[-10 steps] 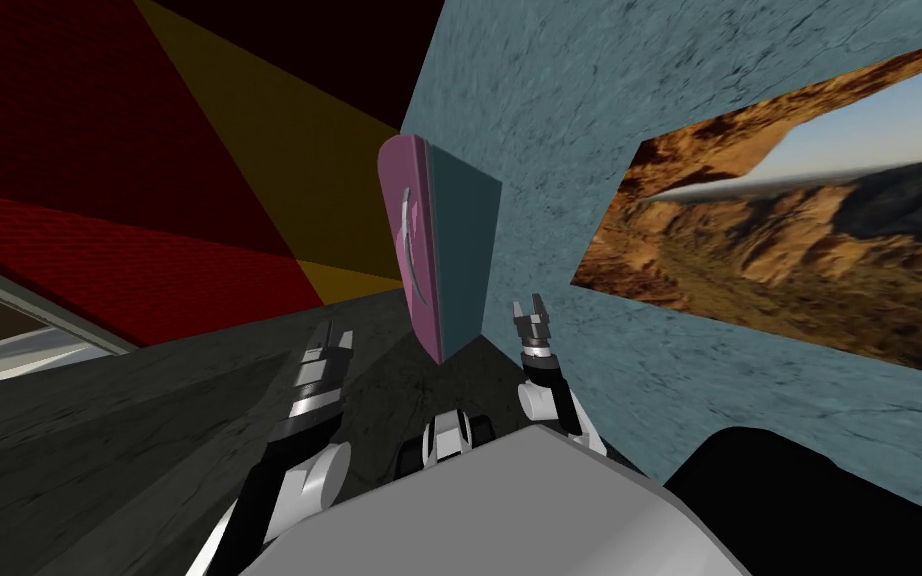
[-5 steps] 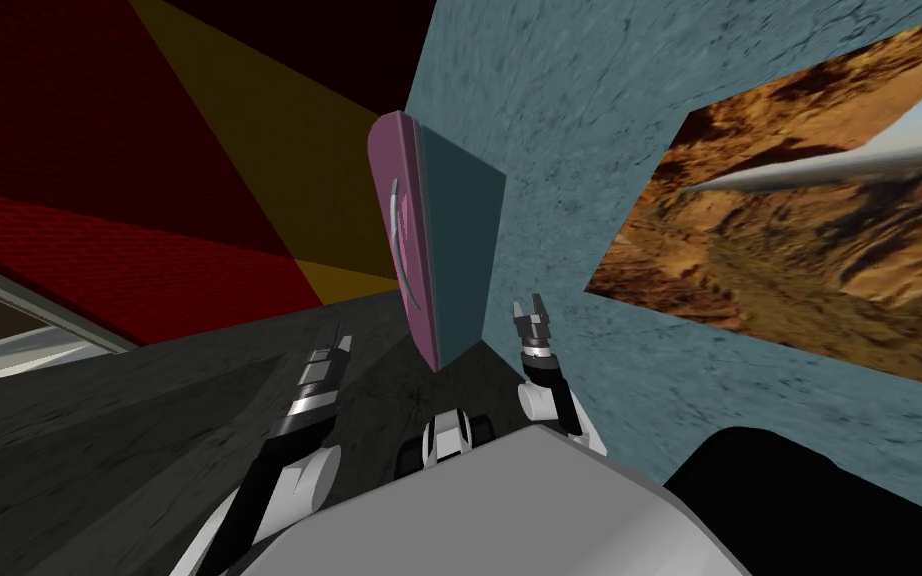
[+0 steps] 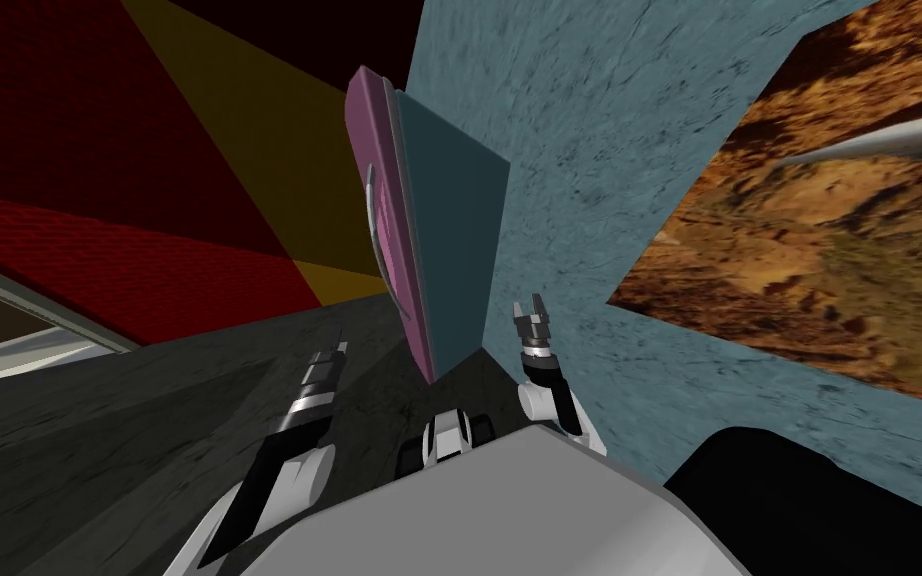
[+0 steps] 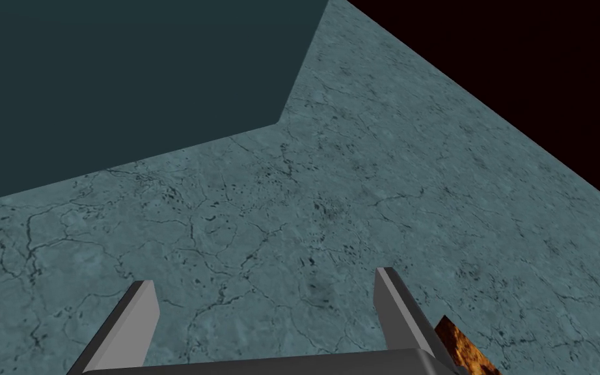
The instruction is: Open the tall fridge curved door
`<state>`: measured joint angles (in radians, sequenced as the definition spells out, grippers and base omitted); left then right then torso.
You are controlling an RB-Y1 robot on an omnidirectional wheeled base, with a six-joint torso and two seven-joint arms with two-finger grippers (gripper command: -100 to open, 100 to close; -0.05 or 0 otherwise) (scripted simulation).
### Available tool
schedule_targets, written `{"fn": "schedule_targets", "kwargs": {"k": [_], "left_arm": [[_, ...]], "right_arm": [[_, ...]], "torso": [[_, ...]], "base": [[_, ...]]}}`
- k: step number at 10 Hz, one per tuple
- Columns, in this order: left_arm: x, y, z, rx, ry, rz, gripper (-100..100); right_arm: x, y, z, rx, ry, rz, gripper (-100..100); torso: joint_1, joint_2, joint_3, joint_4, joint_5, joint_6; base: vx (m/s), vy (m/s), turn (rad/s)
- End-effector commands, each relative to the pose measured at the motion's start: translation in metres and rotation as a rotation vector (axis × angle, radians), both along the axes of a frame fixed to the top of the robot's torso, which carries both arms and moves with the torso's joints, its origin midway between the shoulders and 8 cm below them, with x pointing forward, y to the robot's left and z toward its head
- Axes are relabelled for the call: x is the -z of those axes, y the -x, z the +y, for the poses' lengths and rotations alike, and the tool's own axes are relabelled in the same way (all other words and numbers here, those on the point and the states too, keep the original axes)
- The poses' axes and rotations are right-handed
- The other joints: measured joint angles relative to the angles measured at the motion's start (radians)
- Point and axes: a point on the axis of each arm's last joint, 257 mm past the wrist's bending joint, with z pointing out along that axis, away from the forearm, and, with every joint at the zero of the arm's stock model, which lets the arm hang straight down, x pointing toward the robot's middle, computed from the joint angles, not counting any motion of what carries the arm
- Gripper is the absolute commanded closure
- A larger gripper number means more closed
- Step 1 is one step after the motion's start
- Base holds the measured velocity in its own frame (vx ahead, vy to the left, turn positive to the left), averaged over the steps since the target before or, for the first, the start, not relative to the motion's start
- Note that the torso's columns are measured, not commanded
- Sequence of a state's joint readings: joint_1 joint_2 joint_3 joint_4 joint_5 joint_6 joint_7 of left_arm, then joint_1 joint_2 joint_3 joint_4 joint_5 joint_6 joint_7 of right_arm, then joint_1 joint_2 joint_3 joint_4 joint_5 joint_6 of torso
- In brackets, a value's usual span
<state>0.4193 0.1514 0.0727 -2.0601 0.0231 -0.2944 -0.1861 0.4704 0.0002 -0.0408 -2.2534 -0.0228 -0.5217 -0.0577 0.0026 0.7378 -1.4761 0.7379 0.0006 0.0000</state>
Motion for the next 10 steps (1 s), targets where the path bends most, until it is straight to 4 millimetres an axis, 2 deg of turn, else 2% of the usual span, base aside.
{"fn": "schedule_targets", "kwargs": {"k": [1, 10], "left_arm": [[0.021, -0.008, 0.018, -0.048, -0.037, 0.057, -100], [0.089, -0.019, 0.071, -0.191, -0.098, 0.230, -100]], "right_arm": [[0.000, 0.000, 0.000, 0.000, 0.000, 0.000, 0], [0.000, 0.000, 0.000, 0.000, 0.000, 0.000, 0]], "torso": [[0.000, -0.001, 0.000, 0.000, 0.000, 0.000], [-0.002, 0.000, 0.000, 0.000, -0.001, 0.000]], "base": [[0.219, -0.127, 0.074], [0.182, -0.163, 0.059]]}}
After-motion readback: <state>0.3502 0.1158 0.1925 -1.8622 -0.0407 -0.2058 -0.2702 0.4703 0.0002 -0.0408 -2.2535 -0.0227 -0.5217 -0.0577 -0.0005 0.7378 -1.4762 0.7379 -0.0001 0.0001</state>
